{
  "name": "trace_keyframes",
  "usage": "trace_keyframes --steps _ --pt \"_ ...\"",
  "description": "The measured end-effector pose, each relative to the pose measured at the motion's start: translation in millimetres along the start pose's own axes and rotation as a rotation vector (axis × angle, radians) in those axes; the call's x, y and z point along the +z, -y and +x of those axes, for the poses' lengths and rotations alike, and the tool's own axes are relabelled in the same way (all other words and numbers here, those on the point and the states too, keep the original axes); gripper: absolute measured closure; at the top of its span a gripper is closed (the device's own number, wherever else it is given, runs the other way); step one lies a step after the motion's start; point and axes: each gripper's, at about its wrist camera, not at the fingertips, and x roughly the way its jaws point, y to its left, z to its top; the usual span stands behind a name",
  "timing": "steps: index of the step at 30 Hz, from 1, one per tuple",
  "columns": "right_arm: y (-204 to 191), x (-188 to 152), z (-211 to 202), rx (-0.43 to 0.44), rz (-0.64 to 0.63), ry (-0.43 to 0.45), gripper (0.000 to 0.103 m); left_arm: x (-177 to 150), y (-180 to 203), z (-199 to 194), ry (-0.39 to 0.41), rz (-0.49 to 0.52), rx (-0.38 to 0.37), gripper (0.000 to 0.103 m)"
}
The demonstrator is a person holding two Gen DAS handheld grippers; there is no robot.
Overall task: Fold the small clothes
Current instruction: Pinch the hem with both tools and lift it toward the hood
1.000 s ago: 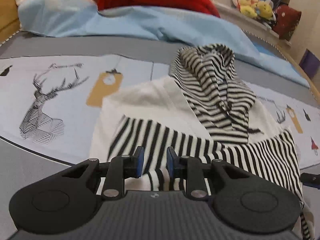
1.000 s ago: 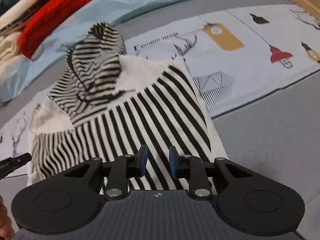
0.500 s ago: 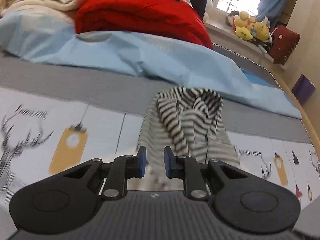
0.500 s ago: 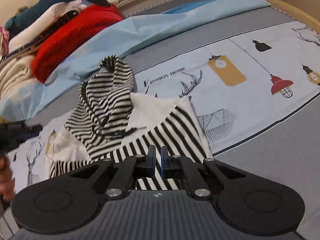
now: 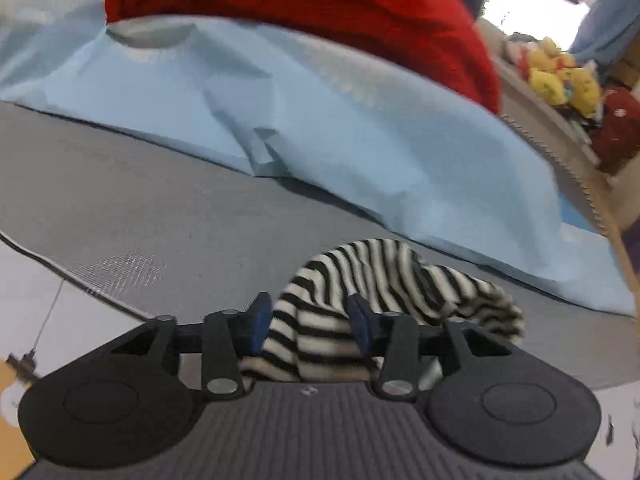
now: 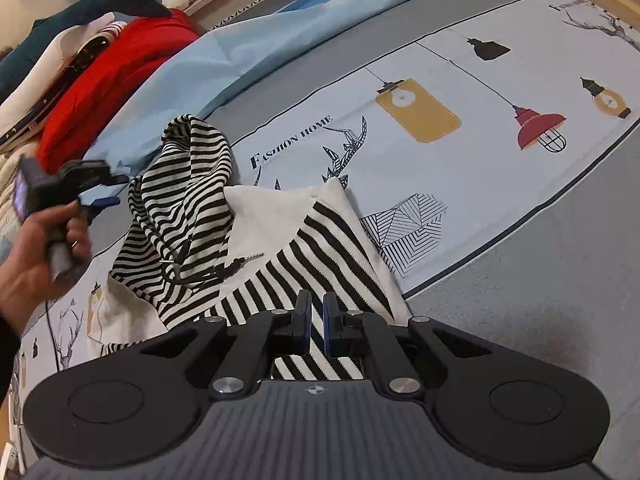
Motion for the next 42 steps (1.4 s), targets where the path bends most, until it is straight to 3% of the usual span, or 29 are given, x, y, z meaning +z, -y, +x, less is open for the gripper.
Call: trace_keyframes --steps 1,3,4,5,8,12,15,17,19,20,22,24,26,30,34,35,37,42 --pt "0.7 -0.1 0.6 -0.006 0.003 0.0 0.097 1.3 0.2 9.6 -0.01 0.003 0.021 0.042" --pt "2.6 0.3 3.2 -0.013 0.011 -0.009 0.097 0.9 -0.3 21.7 -0.014 0.021 0.037 0.044" --pt "3.5 0.5 4.6 -0.014 0.015 -0.014 0.097 0.0 0.3 25.1 -0.02 0.034 0.019 0.067" --pt "3.9 0.5 6.0 -0.018 0.017 -0.017 0.097 -1.0 2.3 28.4 -0.039 0.062 -0.01 0.102" --pt "5.2 0.3 8.8 -0.033 0.021 -0.019 0.097 -6.3 11.6 15.0 -0.017 0.163 -0.01 0.102" --pt "3.5 0.7 8.2 -0.027 0.027 -0.016 0.097 -28.8 26.4 -64.0 0.129 0.338 -0.099 0.102" --pt "1.2 1.6 3.3 -0.02 0.024 -0.001 0.097 -84.5 26.4 -156.9 0.271 0.508 -0.225 0.102" --pt "0.1 2.9 -0.6 -0.02 0.021 0.014 0.097 -142.9 14.1 -222.2 0.323 0.649 -0.328 0.102" --pt "0.3 4.0 -4.0 -0.025 0.027 0.03 0.097 -195.3 -4.4 -265.5 0.289 0.736 -0.426 0.101" --pt "0.4 4.2 -5.6 -0.025 0.029 0.037 0.097 -225.1 -18.1 -284.1 0.231 0.78 -0.459 0.101" --pt "1.0 3.3 -9.0 -0.024 0.034 0.049 0.097 -265.7 -41.0 -302.5 0.112 0.805 -0.463 0.1" --pt "1.4 1.4 -11.4 -0.025 0.036 0.056 0.097 -285.0 -64.9 -310.0 -0.008 0.74 -0.462 0.099" --pt "0.2 -0.4 -12.7 -0.02 0.026 0.06 0.097 -283.9 -85.5 -315.3 -0.008 0.613 -0.405 0.095" --pt "-3.2 -3.8 -12.8 0.013 0.013 0.055 0.097 -251.7 -107.6 -303.1 -0.016 0.256 -0.319 0.092" --pt "-10.1 -8.2 -4.2 0.064 0.009 0.019 0.09 -242.6 -120.4 -250.0 -0.23 -0.073 -0.247 0.084" --pt "-12.1 -9.2 -0.7 0.071 0.009 0.007 0.088 -244.7 -121.9 -236.4 -0.288 -0.122 -0.245 0.076" --pt "-15.7 -11.4 5.3 0.081 0.013 -0.013 0.088 -254.8 -126.9 -220.6 -0.36 -0.188 -0.244 0.054" --pt "-24.3 -16.4 23.3 0.101 0.041 -0.055 0.074 -263.4 -113.7 -199.1 -0.387 -0.137 -0.205 0.057"
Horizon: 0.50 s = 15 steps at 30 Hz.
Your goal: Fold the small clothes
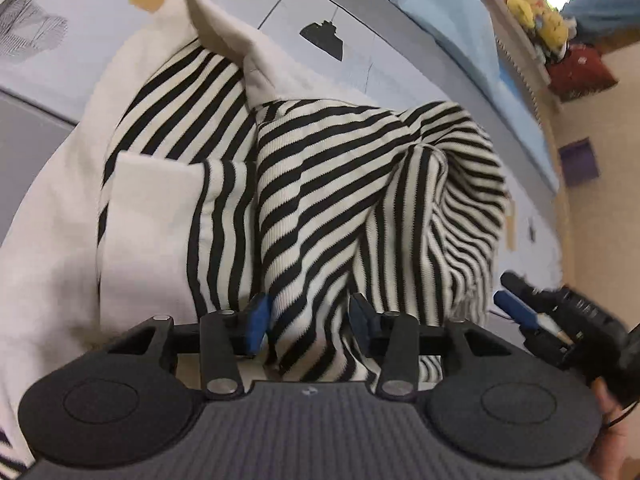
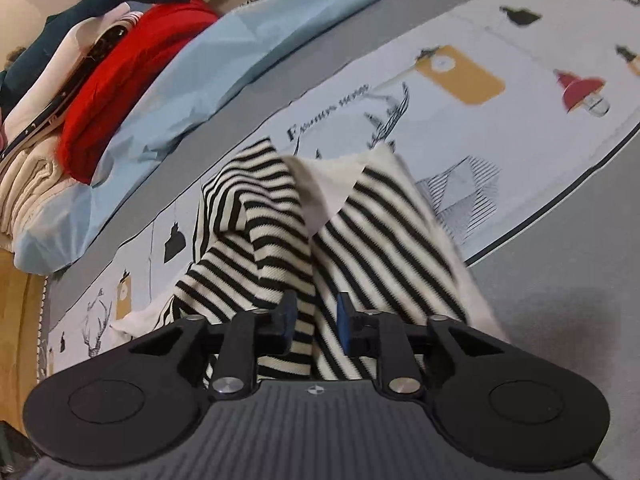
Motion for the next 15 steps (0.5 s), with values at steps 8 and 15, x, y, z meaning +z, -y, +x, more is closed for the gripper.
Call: trace_keyframes --steps 8,15 --pt "-17.4 -9.6 38.1 0.018 0.012 -0.057 0.063 4.9 14.6 7.7 0.037 0.155 0.08 0.1" --pt "-26.7 -19.0 38.2 0.111 -0.021 -0.008 0.102 29.4 15.6 -26.9 0.271 0.175 0.003 0.101"
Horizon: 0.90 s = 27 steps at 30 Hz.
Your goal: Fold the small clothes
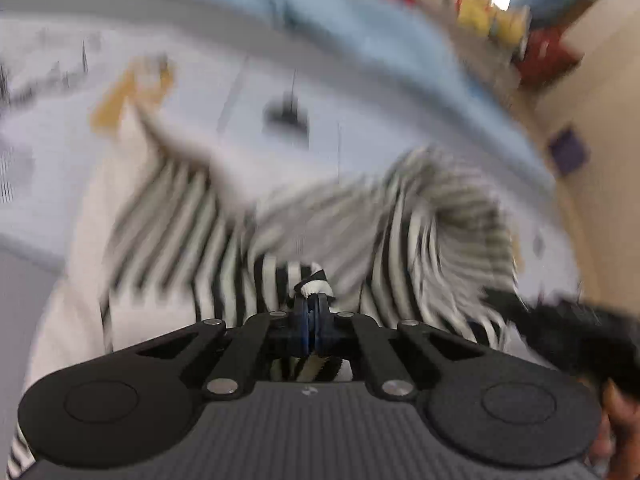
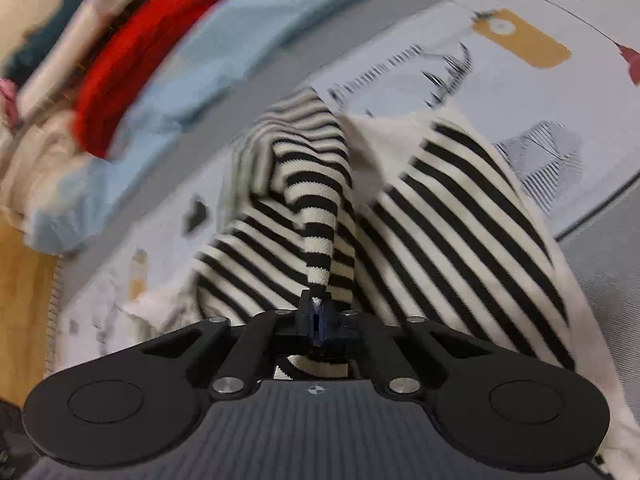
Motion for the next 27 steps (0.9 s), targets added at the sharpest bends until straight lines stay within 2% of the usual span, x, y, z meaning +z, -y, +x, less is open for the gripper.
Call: trace_keyframes --steps 2,4,5,6,8,9,11,12,13,14,15,16,19,21,22,25,27 --pt "-8.4 0.3 -23.9 0.132 0.017 0.092 0.102 16.5 -5.1 -28.1 0.184 -0.04 -0.075 0.101" --pt "-28.5 -2.9 -61.3 0.323 -0.042 0.204 0.102 22.9 -7.9 -53.9 0.302 -0.055 -0.144 0.101" --pt "-37.1 -7.0 -78.4 0.385 -0.086 0.247 0.102 23.5 -8.9 -60.0 0.321 -0.06 -0.154 0.101" --pt "-41.0 -11.8 -89.9 0.404 -0.112 0.263 0.102 23.5 -10.9 -60.9 0.303 -0.06 -0.14 0.101" --pt "-37.1 -20.8 -95.7 0.359 -0.093 0.216 0.102 21.9 -20.4 -48.1 0.199 -0.072 -0.078 0.1" --pt "-31.6 -27.0 -92.3 0.295 -0.061 0.157 0.102 19.6 -29.8 -36.3 0.109 -0.103 -0.032 0.1" --pt "-22.2 -42.8 -73.5 0.065 -0.065 -0.035 0.102 10.0 -51.1 -9.5 -0.118 -0.172 0.066 0.096" --pt "-14.4 -54.6 -61.1 -0.053 -0.081 -0.137 0.102 4.4 -59.6 -3.3 -0.172 -0.201 0.1 0.095" --pt "-5.2 -63.0 -53.0 -0.103 -0.066 -0.198 0.102 1.2 -67.7 -3.3 -0.183 -0.239 0.115 0.089" --pt "3.1 -68.2 -47.2 -0.116 -0.034 -0.246 0.101 1.1 -72.7 -6.4 -0.174 -0.285 0.114 0.077" --pt "7.9 -70.9 -44.2 -0.123 -0.014 -0.28 0.097 2.9 -74.1 -11.7 -0.158 -0.305 0.108 0.071" --pt "7.1 -70.1 -45.7 -0.128 -0.023 -0.279 0.097 5.1 -71.8 -17.7 -0.133 -0.303 0.106 0.066" --pt "-1.8 -55.7 -62.8 -0.086 -0.075 -0.17 0.093 6.1 -61.8 -29.3 -0.112 -0.283 0.103 0.059" --pt "-3.0 -42.9 -70.1 -0.076 -0.072 -0.1 0.067 1.4 -59.1 -31.6 -0.139 -0.333 0.054 0.058" --pt "-1.5 -36.1 -70.1 -0.097 -0.07 -0.072 0.062 -1.7 -57.5 -31.2 -0.161 -0.359 0.033 0.058" --pt "10.5 -23.2 -59.3 -0.175 -0.069 -0.041 0.059 -13.2 -51.0 -23.0 -0.229 -0.417 0.008 0.058" --pt "23.0 -20.5 -45.5 -0.202 -0.03 -0.079 0.059 -20.0 -50.4 -15.3 -0.259 -0.454 0.014 0.059"
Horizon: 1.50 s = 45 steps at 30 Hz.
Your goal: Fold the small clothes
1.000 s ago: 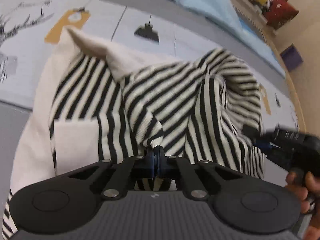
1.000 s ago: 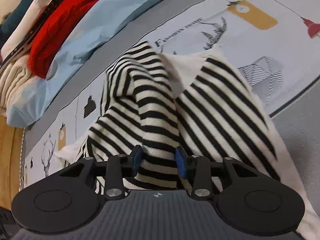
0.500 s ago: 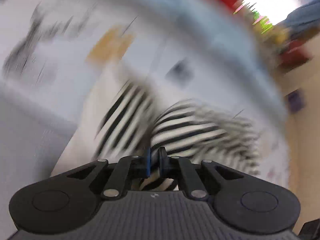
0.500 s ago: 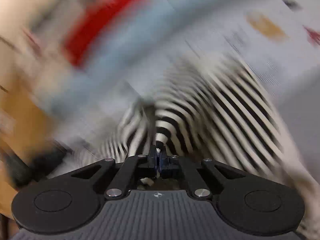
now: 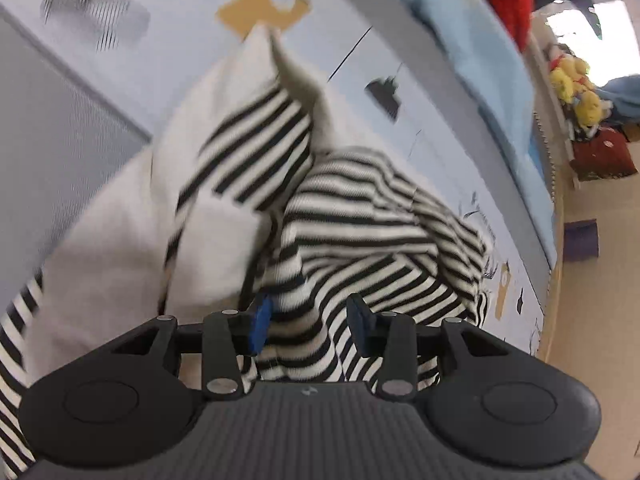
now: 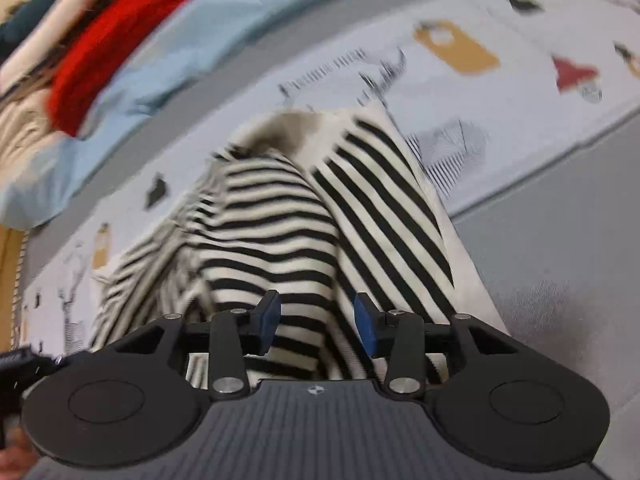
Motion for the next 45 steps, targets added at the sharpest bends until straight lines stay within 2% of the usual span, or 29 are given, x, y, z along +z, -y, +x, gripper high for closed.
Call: trace_keyframes --steps 4,6,7,9,10,11,12,14,16,17,18,20,22,23,24,25,26,27,28,30,31,32,34,36,39,40,42,43,45 --pt "1.8 2.5 25.1 0.034 0.074 -0.049 0.059 -2.5 0.4 19.5 -0.025 -0.054 -0.01 0.061" --pt "1.4 3.3 31.4 0.049 0.096 -0.053 0.06 0.9 4.0 27.8 -0.004 -0.049 0.0 0.068" --pt "-0.4 3.8 34.9 0.06 0.106 -0.054 0.061 2.7 5.6 32.0 0.007 -0.048 0.001 0.077" --pt "-2.6 4.4 38.4 0.074 0.133 -0.045 0.08 6.9 8.0 39.0 0.019 -0.041 -0.017 0.091" --pt "-2.4 5.5 40.8 0.087 0.15 -0.039 0.088 8.7 10.5 38.9 0.04 -0.027 -0.029 0.101" --pt "-2.6 6.8 43.0 0.109 0.171 -0.034 0.099 10.0 13.7 36.0 0.074 -0.008 -0.052 0.101" --pt "-0.7 8.3 43.3 0.143 0.199 -0.02 0.1 11.0 19.3 29.4 0.123 0.028 -0.106 0.101" --pt "2.1 11.1 34.3 0.252 0.265 0.046 0.101 13.6 30.3 2.2 0.242 0.095 -0.326 0.101" --pt "1.7 13.2 11.9 0.394 0.286 0.159 0.101 14.4 30.7 -26.5 0.334 0.121 -0.518 0.101" --pt "0.6 12.8 -0.5 0.464 0.282 0.221 0.101 15.3 27.8 -40.9 0.373 0.151 -0.58 0.101" --pt "0.5 11.9 -12.9 0.53 0.282 0.276 0.101 16.4 23.5 -47.9 0.389 0.17 -0.588 0.101" --pt "3.5 6.9 -29.1 0.594 0.281 0.327 0.101 24.2 7.2 -48.9 0.349 0.158 -0.501 0.101" --pt "7.9 1.5 -29.1 0.546 0.281 0.276 0.101 32.6 -16.5 -29.7 0.201 0.106 -0.284 0.101" --pt "8.2 -1.0 -23.7 0.482 0.272 0.22 0.101 32.9 -28.6 -17.3 0.13 0.099 -0.144 0.101" --pt "7.6 -4.5 -15.6 0.377 0.242 0.141 0.101 31.9 -40.0 -7.1 0.083 0.094 -0.016 0.101" --pt "7.3 -9.3 -5.9 0.253 0.209 0.056 0.101 31.2 -48.6 -2.8 0.073 0.07 0.035 0.1" --pt "9.7 -15.4 3.9 0.158 0.199 -0.016 0.101 31.8 -54.7 -2.4 0.073 0.039 0.026 0.101" --pt "15.7 -23.7 13.8 0.101 0.217 -0.086 0.101 33.0 -55.1 -4.8 0.08 0.027 0.004 0.1" --pt "18.7 -29.3 19.5 0.084 0.237 -0.125 0.101 33.4 -51.5 -8.1 0.094 0.047 0.007 0.099" --pt "12.5 -31.9 20.4 0.08 0.201 -0.139 0.101 31.1 -39.8 -10.7 0.107 0.105 0.071 0.085" --pt "6.1 -30.4 17.4 0.075 0.162 -0.127 0.101 29.3 -35.8 -9.0 0.104 0.121 0.097 0.07" --pt "1.0 -28.1 12.8 0.063 0.131 -0.108 0.099 28.6 -32.1 -9.2 0.111 0.143 0.119 0.066" --pt "-5.3 -24.6 -1.7 0.012 0.073 -0.005 0.095 26.0 -25.9 -20.7 0.191 0.181 0.135 0.066" --pt "-12.2 -21.6 -15.9 -0.019 -0.004 0.116 0.087 20.3 -14.4 -37.6 0.284 0.232 0.05 0.066" --pt "-27.8 -19.5 -29.0 0.046 -0.113 0.226 0.086 11.1 8.4 -42.7 0.305 0.366 -0.068 0.066" --pt "-31.1 -19.7 -28.7 0.091 -0.146 0.225 0.086 7.6 13.7 -39.3 0.287 0.403 -0.083 0.066" --pt "-40.9 -22.4 -20.3 0.197 -0.201 0.151 0.081 2.9 18.3 -26.7 0.213 0.451 -0.085 0.066" --pt "-45.8 -24.3 -11.6 0.233 -0.215 0.093 0.08 1.6 18.6 -17.7 0.173 0.467 -0.051 0.066" --pt "-50.2 -34.1 10.0 0.244 -0.248 -0.076 0.076 -0.1 10.1 7.6 0.072 0.476 0.146 0.067"
